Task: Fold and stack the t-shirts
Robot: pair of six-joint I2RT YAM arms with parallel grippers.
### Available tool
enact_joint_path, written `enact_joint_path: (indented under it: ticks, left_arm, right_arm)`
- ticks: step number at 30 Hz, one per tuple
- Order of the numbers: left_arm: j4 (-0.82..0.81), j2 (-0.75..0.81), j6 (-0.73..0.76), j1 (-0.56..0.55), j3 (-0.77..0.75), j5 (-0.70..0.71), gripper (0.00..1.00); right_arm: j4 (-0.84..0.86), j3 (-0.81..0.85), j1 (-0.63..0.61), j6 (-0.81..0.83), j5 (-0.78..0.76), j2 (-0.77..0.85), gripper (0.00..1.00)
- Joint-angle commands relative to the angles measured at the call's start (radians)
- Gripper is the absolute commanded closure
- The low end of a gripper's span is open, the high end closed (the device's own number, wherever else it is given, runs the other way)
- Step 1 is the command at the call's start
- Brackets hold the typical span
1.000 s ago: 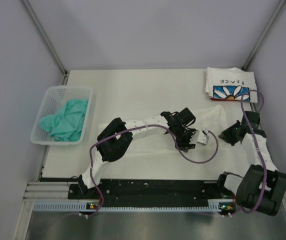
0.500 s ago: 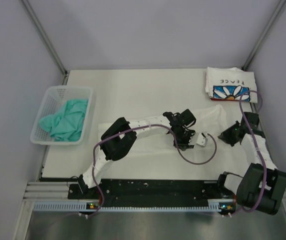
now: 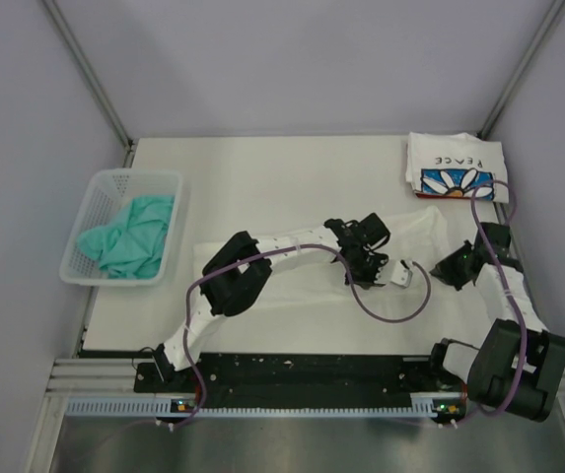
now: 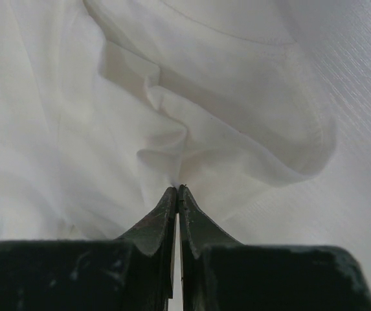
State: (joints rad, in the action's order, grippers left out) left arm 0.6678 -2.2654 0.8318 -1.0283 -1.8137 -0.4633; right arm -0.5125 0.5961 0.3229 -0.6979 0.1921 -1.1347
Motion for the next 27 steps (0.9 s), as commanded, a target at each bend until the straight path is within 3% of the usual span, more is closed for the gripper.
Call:
enact_joint_path:
  ticks: [1, 9, 16, 19, 23, 27]
  left_arm:
    - [0.029, -0.005, -0.002, 0.002, -0.053, -0.014, 1.0]
    - [0.015, 0.052, -0.112, 0.069, -0.156, 0.106, 1.0]
    - [-0.119, 0.078, -0.184, 0.163, -0.211, 0.192, 1.0]
    - [-0.132, 0.078, -0.227, 0.2, -0.271, 0.183, 1.0]
    - [-0.137, 0.098, -0.249, 0.22, -0.283, 0.118, 1.0]
    - [-0.096, 0.109, -0.244, 0.212, -0.23, -0.038, 1.0]
  right_arm:
    - [0.029, 0.002, -0.002, 0.017, 0.0, 0.001, 1.0]
    - [0.064, 0.164, -0.005, 0.051, 0.055, -0.052, 1.0]
    - [0.083, 0.537, -0.073, 0.118, 0.131, -0.318, 1.0]
    - [0.074, 0.649, -0.076, 0.115, 0.121, -0.353, 1.0]
    - [0.048, 0.644, -0.077, 0.152, 0.141, -0.338, 1.0]
    - [0.023, 0.474, -0.076, 0.17, 0.123, -0.26, 1.0]
